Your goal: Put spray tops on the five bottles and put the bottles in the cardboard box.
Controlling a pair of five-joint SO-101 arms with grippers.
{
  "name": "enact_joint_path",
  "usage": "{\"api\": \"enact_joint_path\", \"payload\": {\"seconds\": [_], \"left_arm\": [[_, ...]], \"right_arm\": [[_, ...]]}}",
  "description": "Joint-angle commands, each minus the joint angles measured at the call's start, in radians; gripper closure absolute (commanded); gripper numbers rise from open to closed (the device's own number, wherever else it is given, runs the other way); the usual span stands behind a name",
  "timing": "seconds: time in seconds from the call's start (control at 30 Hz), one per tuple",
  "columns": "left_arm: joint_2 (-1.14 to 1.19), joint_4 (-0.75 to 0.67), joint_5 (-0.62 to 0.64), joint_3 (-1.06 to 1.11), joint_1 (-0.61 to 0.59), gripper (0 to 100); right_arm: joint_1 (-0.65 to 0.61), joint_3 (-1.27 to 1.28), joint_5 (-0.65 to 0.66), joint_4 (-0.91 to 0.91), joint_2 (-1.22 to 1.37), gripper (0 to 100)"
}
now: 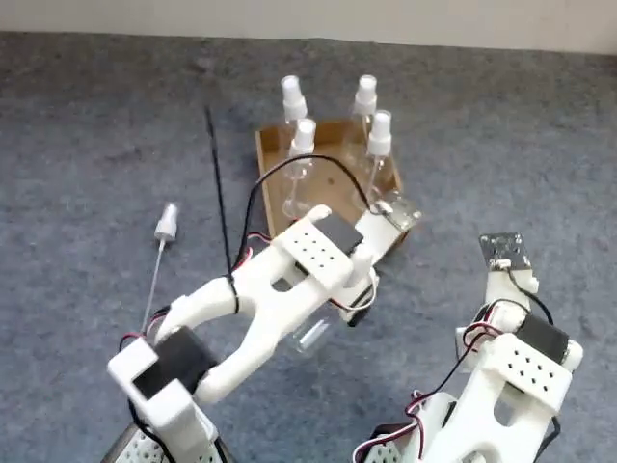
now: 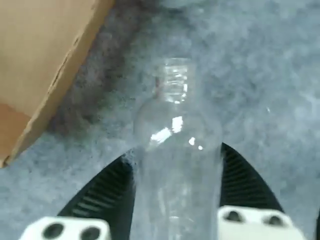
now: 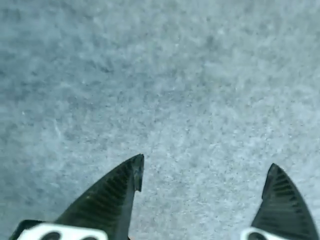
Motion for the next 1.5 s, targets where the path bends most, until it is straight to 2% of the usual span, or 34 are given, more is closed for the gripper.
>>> {"api": "enact_joint_path", "payload": {"seconds": [0.0,0.1,0.27,0.33,0.43,0.53,0.73,0.93,1.07,1.2,1.4,1.47], "left_arm": [[0.002,-0.031,0.130,-0.050,0.025,81],[-0.027,-0.029,0.150,-0.044,0.045,78],[-0.084,0.000,0.144,-0.050,0.005,74],[-0.110,0.040,0.133,-0.051,-0.005,74],[-0.188,0.126,0.054,-0.079,-0.061,74],[-0.294,0.210,-0.017,-0.134,-0.191,74],[-0.406,0.334,-0.192,-0.206,-0.567,74],[-0.349,0.331,-0.347,-0.214,-0.901,74],[-0.300,0.290,-0.404,-0.206,-1.024,74],[-0.260,0.262,-0.416,-0.216,-1.090,74],[-0.228,0.245,-0.430,-0.216,-1.090,74],[-0.228,0.245,-0.440,-0.216,-1.090,74]], "right_arm": [[0.005,-0.058,-0.040,0.010,-0.008,68.1],[0.005,-0.058,-0.041,0.021,-0.008,68.1],[-0.012,-0.058,-0.048,0.056,-0.016,68.1],[-0.042,-0.059,-0.097,0.071,-0.016,68.1],[-0.140,-0.059,-0.183,0.090,-0.016,68.1],[-0.274,-0.091,-0.310,0.127,-0.012,68.1],[-0.590,-0.280,-0.600,0.239,-0.004,68.1],[-0.908,-0.329,-0.830,0.202,0.205,68.1],[-1.093,-0.340,-0.994,0.143,0.389,68.1],[-1.121,-0.341,-1.154,0.073,0.503,69.5],[-1.121,-0.332,-1.174,-0.085,0.515,73.7],[-1.119,-0.332,-1.221,-0.097,0.515,73.7]]}}
